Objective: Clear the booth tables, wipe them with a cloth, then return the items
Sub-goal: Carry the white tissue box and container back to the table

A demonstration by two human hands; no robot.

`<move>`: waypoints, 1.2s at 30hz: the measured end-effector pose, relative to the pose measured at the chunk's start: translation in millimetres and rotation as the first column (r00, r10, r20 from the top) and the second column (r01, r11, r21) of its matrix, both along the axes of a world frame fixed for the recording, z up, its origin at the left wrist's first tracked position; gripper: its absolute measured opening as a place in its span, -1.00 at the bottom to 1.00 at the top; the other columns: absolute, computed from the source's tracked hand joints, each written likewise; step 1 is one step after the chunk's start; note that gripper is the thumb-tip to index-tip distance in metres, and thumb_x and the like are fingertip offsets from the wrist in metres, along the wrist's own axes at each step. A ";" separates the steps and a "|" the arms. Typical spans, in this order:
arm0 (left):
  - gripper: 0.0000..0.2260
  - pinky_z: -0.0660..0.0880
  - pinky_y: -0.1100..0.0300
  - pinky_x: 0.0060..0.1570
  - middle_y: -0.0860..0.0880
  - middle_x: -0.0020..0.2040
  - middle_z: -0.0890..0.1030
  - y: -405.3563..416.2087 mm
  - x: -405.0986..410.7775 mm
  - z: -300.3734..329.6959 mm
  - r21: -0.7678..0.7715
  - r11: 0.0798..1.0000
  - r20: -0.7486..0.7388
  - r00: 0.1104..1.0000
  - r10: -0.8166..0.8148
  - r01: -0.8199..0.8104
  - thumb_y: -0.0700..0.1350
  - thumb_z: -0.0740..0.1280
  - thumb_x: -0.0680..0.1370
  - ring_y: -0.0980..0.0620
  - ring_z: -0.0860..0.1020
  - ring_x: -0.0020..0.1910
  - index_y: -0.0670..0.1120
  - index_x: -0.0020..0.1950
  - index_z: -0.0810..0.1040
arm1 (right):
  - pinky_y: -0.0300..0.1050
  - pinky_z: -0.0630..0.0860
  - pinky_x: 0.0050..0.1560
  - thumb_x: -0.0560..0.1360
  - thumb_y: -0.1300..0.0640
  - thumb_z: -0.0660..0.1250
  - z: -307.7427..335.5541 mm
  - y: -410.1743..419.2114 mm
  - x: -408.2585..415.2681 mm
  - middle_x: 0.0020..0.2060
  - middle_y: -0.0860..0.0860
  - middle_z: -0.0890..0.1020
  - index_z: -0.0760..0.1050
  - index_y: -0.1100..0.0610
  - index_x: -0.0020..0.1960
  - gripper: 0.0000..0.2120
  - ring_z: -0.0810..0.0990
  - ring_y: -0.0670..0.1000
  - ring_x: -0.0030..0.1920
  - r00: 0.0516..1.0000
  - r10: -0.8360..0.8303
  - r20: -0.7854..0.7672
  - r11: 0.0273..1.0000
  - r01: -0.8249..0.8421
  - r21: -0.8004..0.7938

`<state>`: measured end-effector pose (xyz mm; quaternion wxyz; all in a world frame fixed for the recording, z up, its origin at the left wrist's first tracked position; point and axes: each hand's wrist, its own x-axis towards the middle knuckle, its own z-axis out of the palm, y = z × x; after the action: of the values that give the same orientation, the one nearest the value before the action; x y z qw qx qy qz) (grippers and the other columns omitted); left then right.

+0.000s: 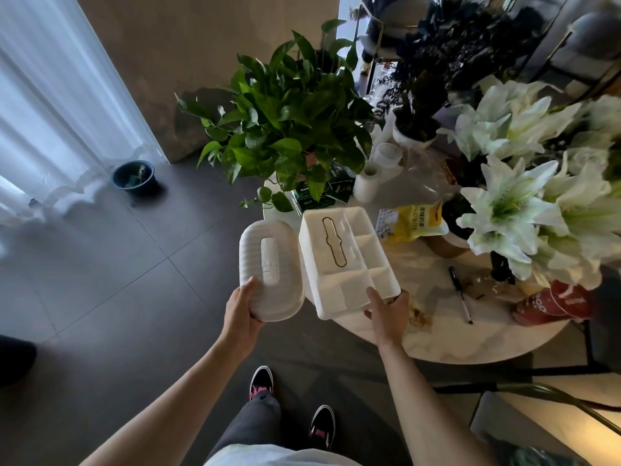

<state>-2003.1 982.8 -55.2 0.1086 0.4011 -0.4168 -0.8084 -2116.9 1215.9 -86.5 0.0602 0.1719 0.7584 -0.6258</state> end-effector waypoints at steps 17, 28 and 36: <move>-0.73 0.65 0.00 -0.23 -0.13 0.03 0.67 -1.9 13.2 42.6 -0.093 0.950 -0.037 0.952 -0.304 0.299 0.02 0.32 0.63 -0.04 0.69 -0.08 -0.15 0.18 0.57 | 0.10 0.70 -0.14 0.40 0.14 0.55 101.2 0.3 105.9 0.06 -0.03 0.63 0.41 0.10 0.24 -0.51 0.67 0.00 0.03 0.909 -0.402 -0.108 0.909 0.381 -0.172; -0.59 0.61 0.06 -0.31 -0.16 0.15 0.61 12.8 70.8 63.8 -0.086 0.771 0.053 0.776 -0.629 0.631 0.07 0.39 0.57 -0.11 0.64 0.04 -0.14 0.30 0.47 | 0.03 0.69 -0.17 0.41 0.14 0.54 134.7 2.6 245.9 0.04 -0.06 0.60 0.40 0.06 0.19 -0.55 0.64 -0.06 -0.03 0.715 -0.695 -0.072 0.718 0.685 -0.125; -0.44 0.63 -0.06 -0.17 -0.14 0.25 0.60 98.1 116.6 70.7 -0.118 0.564 0.009 0.569 -0.822 0.817 0.13 0.44 0.50 -0.16 0.61 0.19 -0.07 0.41 0.43 | 0.07 0.69 -0.11 0.36 0.08 0.55 146.8 62.0 353.0 -0.01 -0.08 0.56 0.38 0.04 0.22 -0.47 0.61 -0.04 -0.07 0.483 -0.873 -0.069 0.488 0.868 -0.093</move>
<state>-1886.5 1080.9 15.5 -0.2473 0.1366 -0.5958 -0.7518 -1763.9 1277.9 60.3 -0.3011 0.4966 0.5551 -0.5955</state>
